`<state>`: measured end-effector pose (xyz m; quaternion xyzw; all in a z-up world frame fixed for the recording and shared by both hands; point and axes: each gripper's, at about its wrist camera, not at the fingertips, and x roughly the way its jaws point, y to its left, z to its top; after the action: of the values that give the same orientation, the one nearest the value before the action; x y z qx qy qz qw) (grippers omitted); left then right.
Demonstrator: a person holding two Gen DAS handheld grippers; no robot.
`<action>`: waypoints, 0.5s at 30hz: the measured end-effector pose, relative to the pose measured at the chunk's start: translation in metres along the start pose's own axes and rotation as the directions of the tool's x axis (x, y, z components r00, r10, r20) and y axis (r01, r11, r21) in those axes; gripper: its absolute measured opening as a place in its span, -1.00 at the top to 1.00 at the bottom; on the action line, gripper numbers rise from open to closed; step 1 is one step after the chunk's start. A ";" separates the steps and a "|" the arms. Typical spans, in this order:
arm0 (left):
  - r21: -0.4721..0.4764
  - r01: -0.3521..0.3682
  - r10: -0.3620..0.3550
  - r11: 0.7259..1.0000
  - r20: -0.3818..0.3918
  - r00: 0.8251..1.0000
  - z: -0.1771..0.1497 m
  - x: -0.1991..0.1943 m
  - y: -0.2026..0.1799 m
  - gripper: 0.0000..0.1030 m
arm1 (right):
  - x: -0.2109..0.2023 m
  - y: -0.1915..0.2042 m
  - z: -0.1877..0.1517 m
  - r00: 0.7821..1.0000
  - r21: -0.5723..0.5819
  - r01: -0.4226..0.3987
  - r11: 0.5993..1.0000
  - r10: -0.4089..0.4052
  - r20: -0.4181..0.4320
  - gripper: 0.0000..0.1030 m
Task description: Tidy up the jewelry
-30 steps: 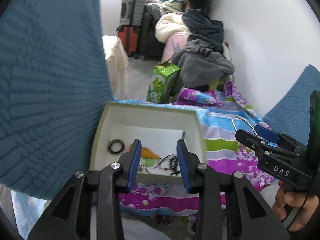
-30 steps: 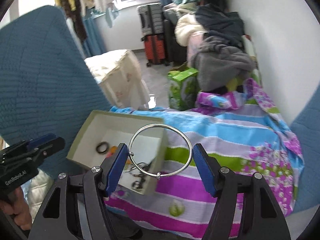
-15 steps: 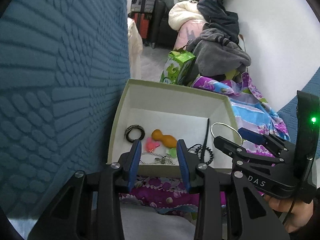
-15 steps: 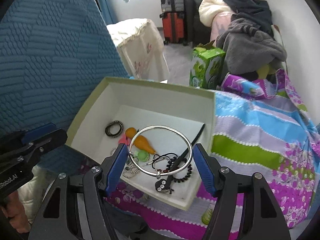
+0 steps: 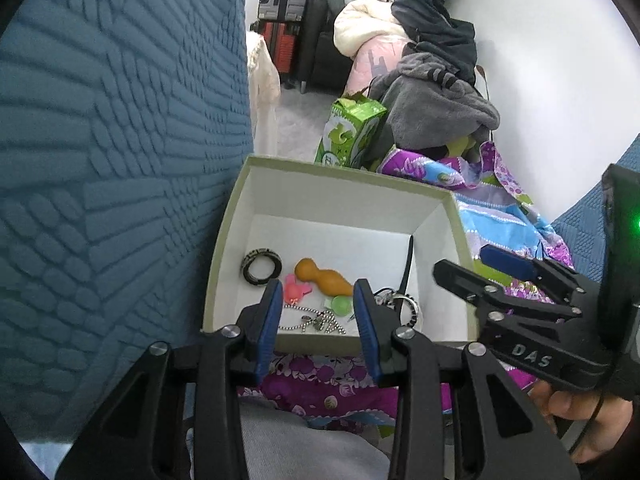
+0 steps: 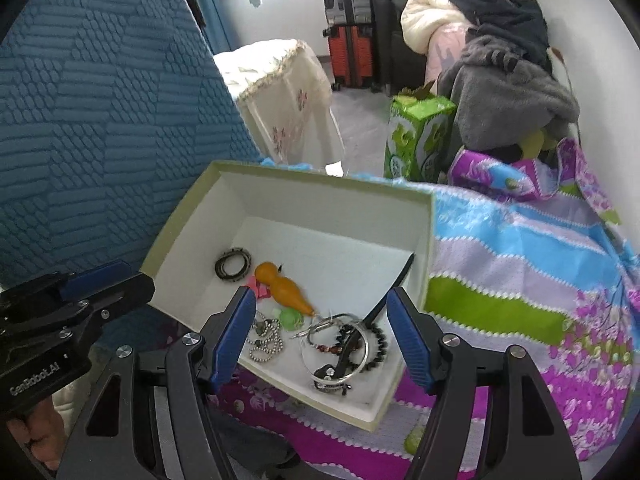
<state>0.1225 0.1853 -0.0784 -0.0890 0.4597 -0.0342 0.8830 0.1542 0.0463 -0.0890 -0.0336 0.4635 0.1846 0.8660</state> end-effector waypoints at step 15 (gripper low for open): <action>0.064 0.028 -0.038 0.998 0.158 0.987 0.007 -0.114 -0.047 0.28 | -0.172 -0.021 0.012 0.964 0.024 0.022 0.999 -0.027 0.264 -0.30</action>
<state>0.0635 0.1559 0.0262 -0.0719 0.3847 -0.0558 0.9185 0.0845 -0.0197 0.0552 -0.0056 0.3453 0.1719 0.9226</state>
